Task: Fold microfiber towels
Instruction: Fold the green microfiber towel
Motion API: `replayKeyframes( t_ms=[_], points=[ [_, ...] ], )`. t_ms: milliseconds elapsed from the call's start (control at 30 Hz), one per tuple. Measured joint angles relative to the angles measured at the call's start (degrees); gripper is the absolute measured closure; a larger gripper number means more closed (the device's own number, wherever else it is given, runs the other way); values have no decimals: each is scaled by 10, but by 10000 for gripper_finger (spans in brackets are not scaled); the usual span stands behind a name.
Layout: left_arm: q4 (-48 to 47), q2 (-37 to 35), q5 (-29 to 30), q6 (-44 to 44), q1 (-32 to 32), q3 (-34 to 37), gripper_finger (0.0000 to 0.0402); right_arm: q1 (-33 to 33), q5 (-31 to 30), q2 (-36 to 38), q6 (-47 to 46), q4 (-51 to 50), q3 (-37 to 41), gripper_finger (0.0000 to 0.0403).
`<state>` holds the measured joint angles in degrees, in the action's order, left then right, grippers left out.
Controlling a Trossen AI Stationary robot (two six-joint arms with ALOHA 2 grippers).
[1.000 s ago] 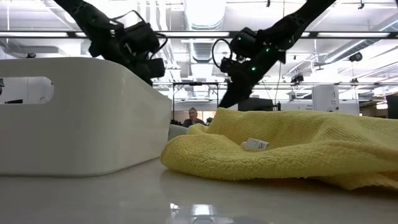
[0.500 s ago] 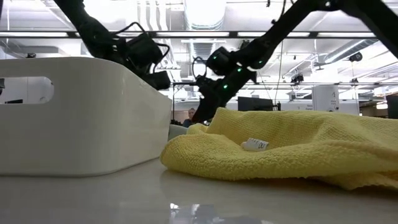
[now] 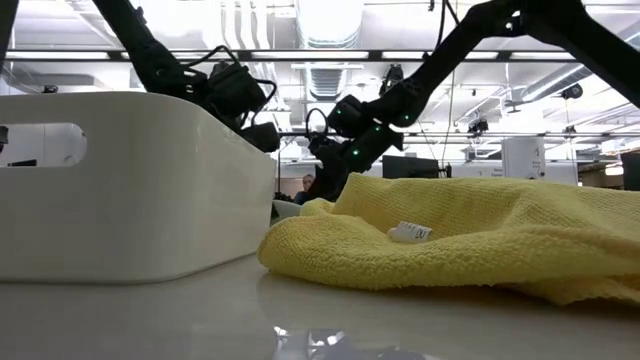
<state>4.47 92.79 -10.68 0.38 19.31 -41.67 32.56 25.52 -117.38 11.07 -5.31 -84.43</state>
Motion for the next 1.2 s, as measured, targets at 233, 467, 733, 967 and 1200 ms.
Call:
replayKeyframes(
  t_ms=[233,467,733,967,1200],
  points=[
    [13,16,-15,0,0,0,259,0,0,-3,1,5,7,277],
    [25,25,-41,0,0,0,316,-1,5,-30,-5,21,8,293],
    [19,19,-41,5,0,5,394,-2,6,-23,17,27,7,380],
    [5,18,-56,5,0,5,392,-2,6,-22,24,31,6,393],
    [5,18,-86,19,-2,5,392,-9,6,-21,25,52,6,394]
  ],
)
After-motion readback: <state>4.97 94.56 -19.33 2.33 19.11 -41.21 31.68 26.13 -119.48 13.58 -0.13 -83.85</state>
